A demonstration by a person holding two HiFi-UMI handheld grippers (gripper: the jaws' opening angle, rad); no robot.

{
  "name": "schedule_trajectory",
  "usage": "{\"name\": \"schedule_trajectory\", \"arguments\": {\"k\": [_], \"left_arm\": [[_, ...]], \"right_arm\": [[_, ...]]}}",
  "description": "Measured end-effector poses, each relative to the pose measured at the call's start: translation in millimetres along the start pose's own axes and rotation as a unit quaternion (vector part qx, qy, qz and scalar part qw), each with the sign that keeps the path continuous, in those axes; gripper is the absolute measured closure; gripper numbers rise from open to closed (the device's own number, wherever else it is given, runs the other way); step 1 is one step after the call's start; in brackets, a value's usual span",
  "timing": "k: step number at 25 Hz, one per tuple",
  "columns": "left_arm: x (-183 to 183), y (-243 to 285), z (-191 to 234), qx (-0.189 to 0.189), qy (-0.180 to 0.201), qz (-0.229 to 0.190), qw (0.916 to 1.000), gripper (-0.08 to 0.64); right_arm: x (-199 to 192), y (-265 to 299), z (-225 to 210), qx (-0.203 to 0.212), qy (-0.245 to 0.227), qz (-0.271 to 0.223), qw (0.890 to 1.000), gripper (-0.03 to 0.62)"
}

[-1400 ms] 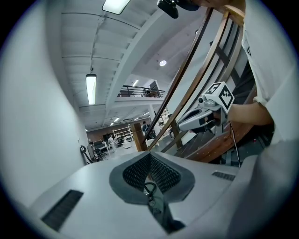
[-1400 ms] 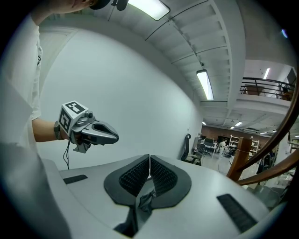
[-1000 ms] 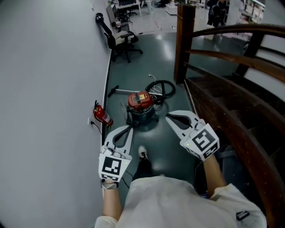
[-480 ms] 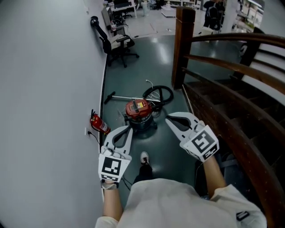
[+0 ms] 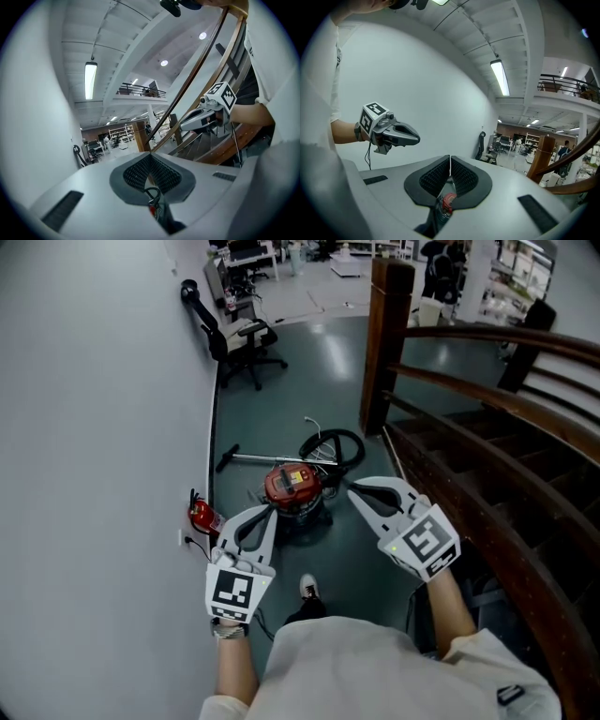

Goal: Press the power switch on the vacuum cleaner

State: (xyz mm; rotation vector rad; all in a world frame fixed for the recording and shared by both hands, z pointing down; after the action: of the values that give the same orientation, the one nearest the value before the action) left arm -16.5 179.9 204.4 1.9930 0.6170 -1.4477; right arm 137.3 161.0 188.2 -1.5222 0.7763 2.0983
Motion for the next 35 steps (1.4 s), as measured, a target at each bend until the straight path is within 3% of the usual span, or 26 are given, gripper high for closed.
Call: {"name": "schedule_trajectory", "arguments": {"k": [15, 35], "left_arm": [[-15, 25, 78, 0.005, -0.011, 0.005, 0.9999, 0.561], [-56, 72, 169, -0.027, -0.011, 0.018, 0.9994, 0.561]], "right_arm": [[10, 82, -23, 0.006, -0.002, 0.011, 1.000, 0.561], [3, 180, -43, -0.007, -0.003, 0.034, 0.999, 0.561]]}}
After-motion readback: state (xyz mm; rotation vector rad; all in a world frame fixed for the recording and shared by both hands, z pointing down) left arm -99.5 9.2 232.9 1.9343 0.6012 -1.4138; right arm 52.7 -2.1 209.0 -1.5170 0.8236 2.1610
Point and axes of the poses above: the fingertips, and each gripper's own axes: y forward along the fingers, z to its left, x out of its top, the point moved 2 cm from there along -y, backward along the fingers, and after that the axes turned 7 degrees about -x, right-handed, at the moved point
